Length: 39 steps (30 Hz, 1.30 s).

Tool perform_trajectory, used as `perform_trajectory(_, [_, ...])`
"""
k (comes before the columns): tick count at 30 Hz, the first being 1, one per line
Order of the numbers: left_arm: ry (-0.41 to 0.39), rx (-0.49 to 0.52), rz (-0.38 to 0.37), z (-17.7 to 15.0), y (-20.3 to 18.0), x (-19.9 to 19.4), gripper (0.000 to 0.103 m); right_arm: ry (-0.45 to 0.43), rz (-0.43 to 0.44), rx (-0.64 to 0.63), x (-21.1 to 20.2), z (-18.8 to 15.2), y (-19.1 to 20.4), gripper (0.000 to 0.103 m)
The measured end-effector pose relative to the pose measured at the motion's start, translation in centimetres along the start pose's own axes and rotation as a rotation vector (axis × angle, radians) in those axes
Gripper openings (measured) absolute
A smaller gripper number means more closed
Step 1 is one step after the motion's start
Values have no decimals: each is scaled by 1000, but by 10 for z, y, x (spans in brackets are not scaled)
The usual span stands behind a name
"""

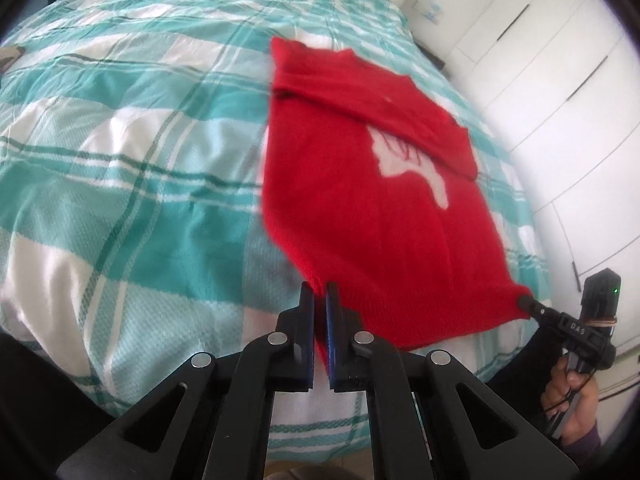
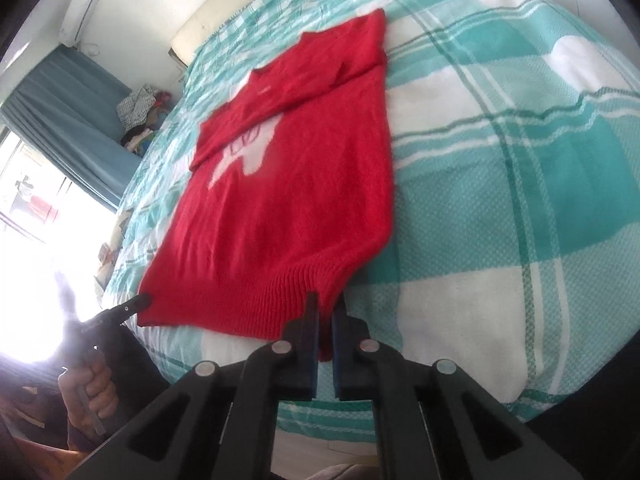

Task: Fold small clothes
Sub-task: 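Grasp the red sweater hem with both grippers, then lift the held hem with both grippers and fold it onto the collar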

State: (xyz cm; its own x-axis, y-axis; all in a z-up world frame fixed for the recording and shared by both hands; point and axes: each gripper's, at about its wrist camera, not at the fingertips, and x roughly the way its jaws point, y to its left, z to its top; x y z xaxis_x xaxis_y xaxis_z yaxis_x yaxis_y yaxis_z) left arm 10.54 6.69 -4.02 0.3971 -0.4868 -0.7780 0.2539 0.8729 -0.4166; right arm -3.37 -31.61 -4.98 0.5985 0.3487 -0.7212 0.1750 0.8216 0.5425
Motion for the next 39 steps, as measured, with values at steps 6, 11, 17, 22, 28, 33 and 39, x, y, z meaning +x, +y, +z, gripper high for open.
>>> perform_trajectory(6, [-109,-31,-36,93,-4,13,3,-158,5,-70,-2,78,20,5])
perform_trajectory(11, [-171,-26,4,181,-14,50,3,-234,-18,-94,22,168,28,5])
perform_trajectory(17, [-158,-26,95,254,-13,112,3,-234,-31,-59,74,260,13,5])
perform_trajectory(22, [-90,-47,129,289,-8,165,3,-176,-77,15,126,308,-18,5])
perform_trajectory(28, [-1,-111,133,311,7,209,9,-79,-42,91,175,331,-46,7])
perform_trajectory(33, [-38,-234,151,333,27,209,58,-148,18,159,175,346,-52,31])
perform_trajectory(39, [-75,-188,204,326,34,183,66,-214,-21,137,145,348,-49,40])
